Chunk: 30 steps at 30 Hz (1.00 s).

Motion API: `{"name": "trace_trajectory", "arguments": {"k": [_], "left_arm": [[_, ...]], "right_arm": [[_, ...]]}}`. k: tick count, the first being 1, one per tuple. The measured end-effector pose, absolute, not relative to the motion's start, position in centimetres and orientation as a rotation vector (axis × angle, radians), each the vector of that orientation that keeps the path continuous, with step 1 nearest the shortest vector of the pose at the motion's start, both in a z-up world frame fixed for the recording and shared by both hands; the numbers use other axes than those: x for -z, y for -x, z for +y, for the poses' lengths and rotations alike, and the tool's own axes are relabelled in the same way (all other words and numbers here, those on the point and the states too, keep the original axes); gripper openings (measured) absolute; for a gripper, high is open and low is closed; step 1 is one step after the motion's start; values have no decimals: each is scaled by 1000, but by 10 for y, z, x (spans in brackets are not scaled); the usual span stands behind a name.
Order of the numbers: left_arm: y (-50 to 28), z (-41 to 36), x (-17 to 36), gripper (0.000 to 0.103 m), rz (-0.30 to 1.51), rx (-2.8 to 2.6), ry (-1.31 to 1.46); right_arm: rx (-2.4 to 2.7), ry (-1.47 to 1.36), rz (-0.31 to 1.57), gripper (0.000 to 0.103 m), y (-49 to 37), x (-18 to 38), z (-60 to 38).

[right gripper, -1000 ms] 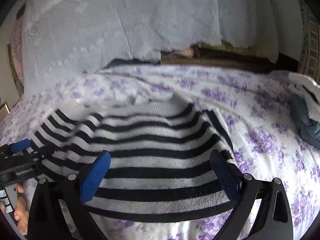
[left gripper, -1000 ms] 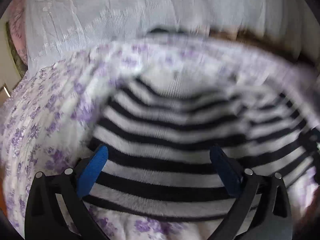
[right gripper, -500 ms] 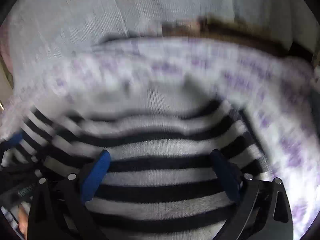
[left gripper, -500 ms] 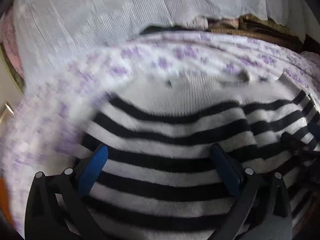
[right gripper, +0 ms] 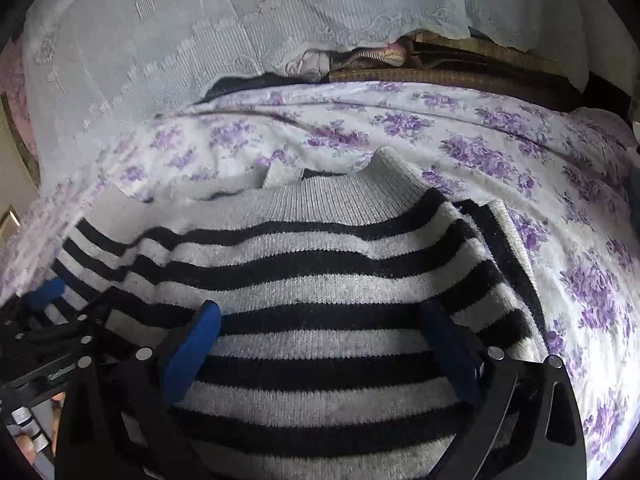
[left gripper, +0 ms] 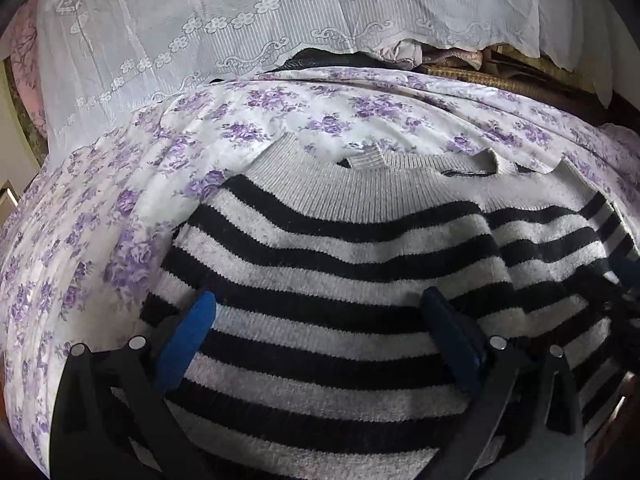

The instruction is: Fold small clothes

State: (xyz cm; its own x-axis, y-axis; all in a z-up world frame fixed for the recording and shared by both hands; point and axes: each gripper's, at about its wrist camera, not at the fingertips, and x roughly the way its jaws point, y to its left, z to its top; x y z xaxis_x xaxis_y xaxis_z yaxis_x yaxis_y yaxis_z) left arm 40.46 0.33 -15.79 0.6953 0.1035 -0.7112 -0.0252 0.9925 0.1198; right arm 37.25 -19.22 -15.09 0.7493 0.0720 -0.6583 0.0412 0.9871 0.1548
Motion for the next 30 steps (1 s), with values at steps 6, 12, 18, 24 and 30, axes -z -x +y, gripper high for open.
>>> {"name": "trace_trajectory", "arguments": {"k": [6, 12, 18, 24, 30], "left_arm": [[-393, 0, 155, 99, 771, -100, -141], [-376, 2, 152, 99, 766, -101, -148], [-365, 9, 154, 99, 787, -112, -134], [-336, 12, 141, 99, 741, -55, -79], [-325, -23, 146, 99, 728, 27, -213]], "right_arm": [[10, -215, 644, 100, -332, 142, -208], [22, -197, 706, 100, -319, 152, -208], [32, -160, 697, 100, -308, 152, -204], [-6, -341, 645, 100, -269, 144, -231], [-31, -541, 641, 100, -232, 152, -263]]}}
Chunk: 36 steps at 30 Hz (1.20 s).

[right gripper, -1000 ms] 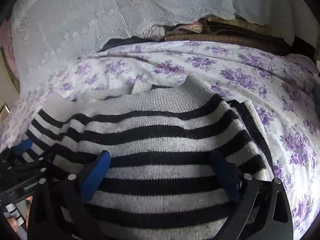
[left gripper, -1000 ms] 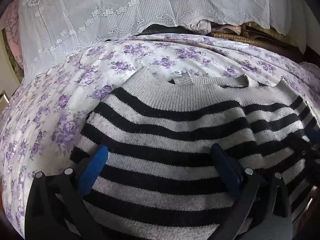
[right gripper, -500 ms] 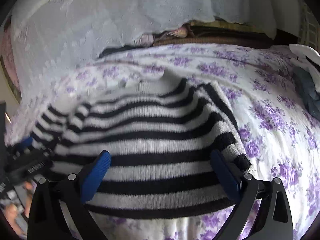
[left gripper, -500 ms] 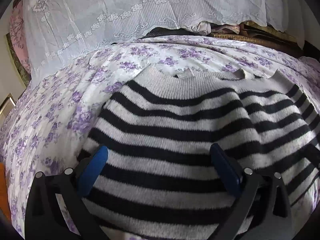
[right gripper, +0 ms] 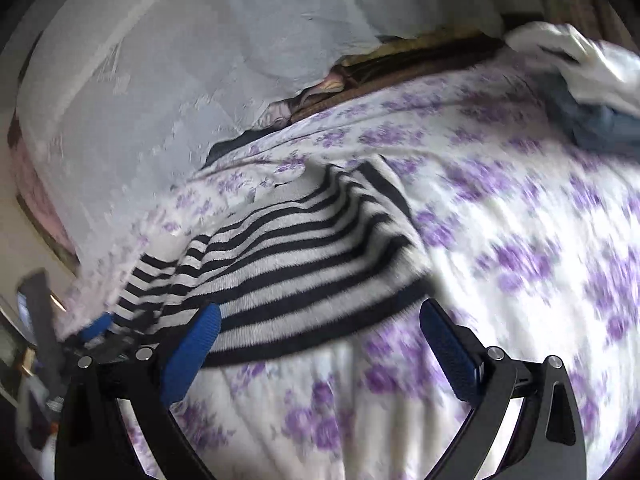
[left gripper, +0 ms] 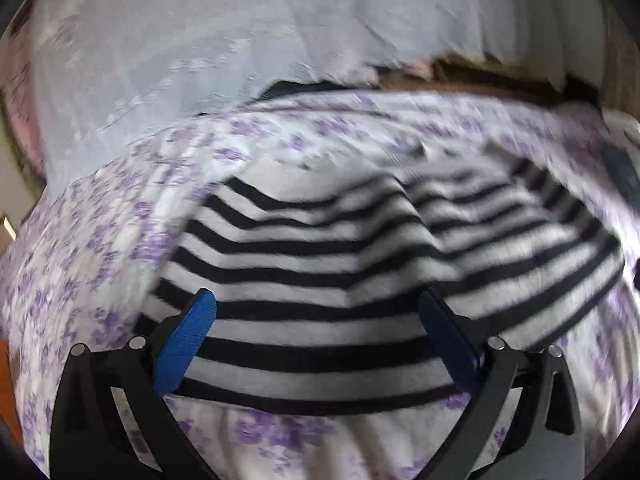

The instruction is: Fold small clothes

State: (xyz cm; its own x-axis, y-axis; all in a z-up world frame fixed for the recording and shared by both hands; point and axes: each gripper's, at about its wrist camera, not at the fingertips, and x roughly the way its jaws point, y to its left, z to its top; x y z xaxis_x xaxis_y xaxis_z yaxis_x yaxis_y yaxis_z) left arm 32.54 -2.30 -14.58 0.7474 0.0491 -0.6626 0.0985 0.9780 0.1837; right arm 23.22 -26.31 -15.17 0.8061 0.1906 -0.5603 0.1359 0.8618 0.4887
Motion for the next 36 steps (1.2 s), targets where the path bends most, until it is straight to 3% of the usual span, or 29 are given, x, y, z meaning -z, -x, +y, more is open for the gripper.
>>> {"name": "trace_trajectory", "arguments": {"k": [3, 11, 17, 21, 28, 34, 36], "left_arm": [[-337, -31, 163, 99, 810, 18, -269], [-341, -15, 133, 99, 751, 25, -150], [-398, -15, 128, 99, 896, 25, -43], [-413, -13, 166, 99, 896, 28, -5], [-406, -19, 164, 99, 847, 10, -35], [-402, -16, 163, 99, 845, 7, -24], [-399, -17, 163, 99, 841, -2, -33]], "right_arm": [[-85, -714, 674, 100, -229, 168, -284], [-123, -855, 658, 100, -241, 177, -297], [-55, -980, 777, 100, -296, 179, -304], [-66, -922, 730, 100, -316, 182, -299], [-64, -671, 689, 99, -317, 179, -274], [-17, -740, 642, 73, -323, 180, -294], [-9, -747, 644, 71, -328, 181, -297]]}}
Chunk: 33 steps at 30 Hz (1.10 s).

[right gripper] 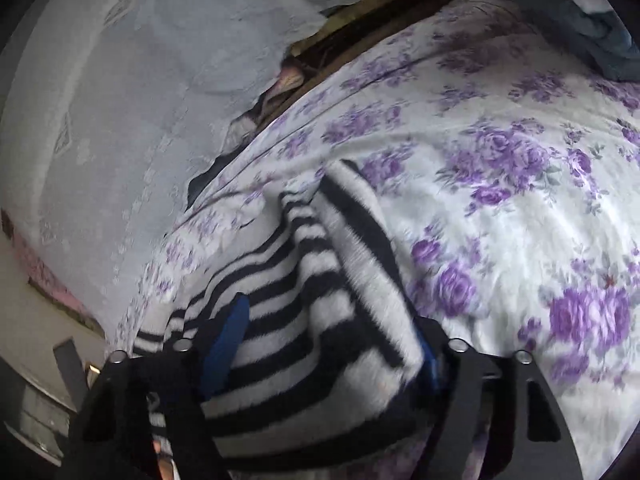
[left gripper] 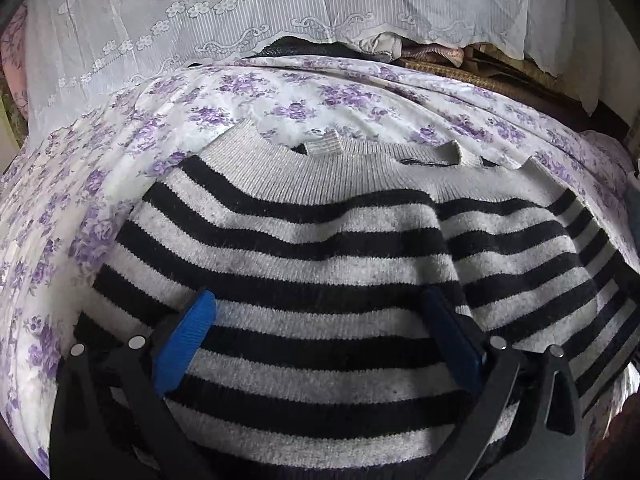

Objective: Fold small clothes
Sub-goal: 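Lift the sleeve with the right tool and fold it across the sweater body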

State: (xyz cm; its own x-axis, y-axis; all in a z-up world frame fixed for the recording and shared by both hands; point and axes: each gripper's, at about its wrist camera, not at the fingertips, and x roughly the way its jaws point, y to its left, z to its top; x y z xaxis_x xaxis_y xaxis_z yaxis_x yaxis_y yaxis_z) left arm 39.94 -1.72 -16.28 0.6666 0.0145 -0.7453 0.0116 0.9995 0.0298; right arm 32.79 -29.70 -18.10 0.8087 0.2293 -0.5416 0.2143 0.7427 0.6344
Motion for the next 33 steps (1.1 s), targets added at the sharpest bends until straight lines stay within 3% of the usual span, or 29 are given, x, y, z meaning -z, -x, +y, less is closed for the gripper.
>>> {"name": "trace_trajectory", "arguments": {"k": [5, 9, 15, 18, 25, 27, 30, 33], "left_arm": [[-392, -17, 163, 99, 837, -7, -38], [-389, -16, 163, 99, 837, -5, -36], [-389, -16, 163, 99, 837, -4, -36], [-389, -16, 163, 99, 837, -5, -36], [-389, -16, 164, 99, 837, -5, -36], [-389, -16, 164, 99, 837, -5, -36], [-389, -16, 164, 99, 837, -5, -36], [-390, -16, 164, 99, 837, -5, -36]], "right_arm": [[-36, -753, 673, 77, -341, 182, -300], [-187, -728, 762, 92, -362, 177, -300], [-529, -870, 793, 91, -384, 182, -316], [-514, -839, 846, 76, -399, 188, -321], [-613, -1037, 698, 84, -392, 195, -341], [-608, -1014, 720, 85, -395, 194, -338], [-624, -944, 733, 97, -396, 186, -326], [-608, -920, 696, 97, -390, 183, -319]]}}
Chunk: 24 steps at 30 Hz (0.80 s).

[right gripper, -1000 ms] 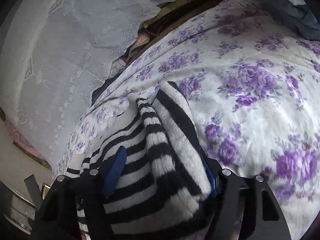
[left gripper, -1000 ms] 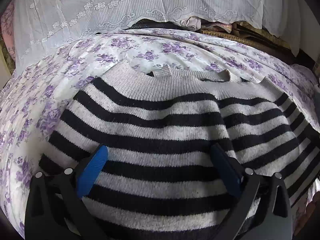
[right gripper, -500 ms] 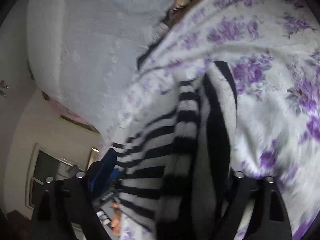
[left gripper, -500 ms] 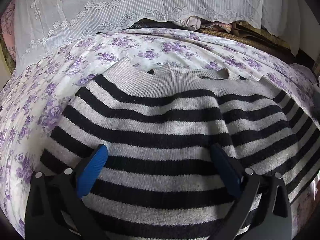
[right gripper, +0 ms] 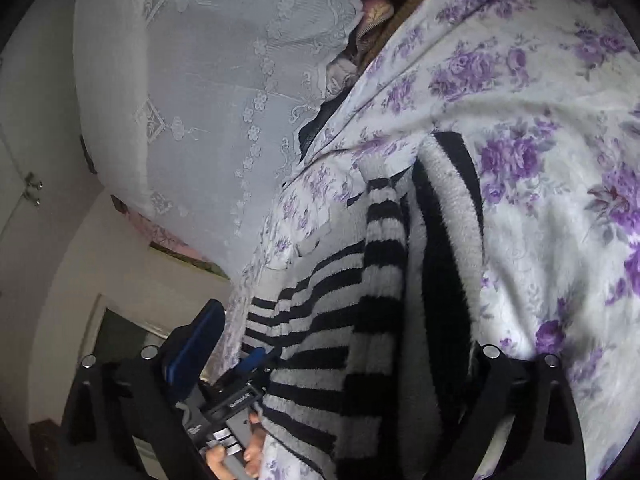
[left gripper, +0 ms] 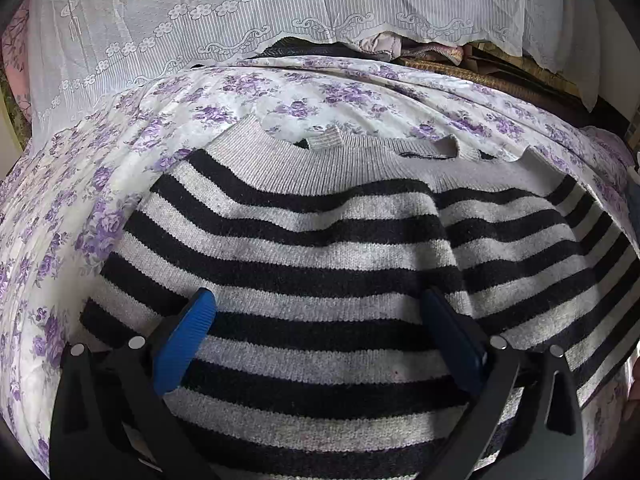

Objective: Fold small clothes
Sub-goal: 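Lift the sleeve with the right tool and fold it across the sweater body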

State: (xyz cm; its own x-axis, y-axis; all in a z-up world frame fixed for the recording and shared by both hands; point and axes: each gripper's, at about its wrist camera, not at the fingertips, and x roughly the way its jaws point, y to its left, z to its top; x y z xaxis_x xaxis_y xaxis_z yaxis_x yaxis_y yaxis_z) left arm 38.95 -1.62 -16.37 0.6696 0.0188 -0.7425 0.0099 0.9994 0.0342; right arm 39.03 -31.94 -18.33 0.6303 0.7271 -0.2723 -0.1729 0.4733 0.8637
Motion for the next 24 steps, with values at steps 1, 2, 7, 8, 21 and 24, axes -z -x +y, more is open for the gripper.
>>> {"name": "trace_trajectory", "arguments": {"k": [1, 2, 7, 8, 21, 24], "left_arm": [[-389, -16, 164, 99, 837, -5, -36], [-390, -16, 164, 99, 837, -5, -37], [-390, -16, 164, 99, 837, -5, -36], [-390, -16, 164, 99, 837, -5, -37], [-389, -16, 163, 99, 838, -2, -36], [-387, -15, 159, 99, 827, 6, -29]], "right_arm": [[-611, -925, 691, 97, -389, 183, -321], [-613, -937, 691, 97, -390, 184, -321], [-520, -920, 710, 73, -386, 188, -327], [-461, -919, 725, 61, -384, 190, -330], [-382, -890, 783, 24, -387, 199, -334], [-362, -875, 775, 23, -386, 197, -331]]}}
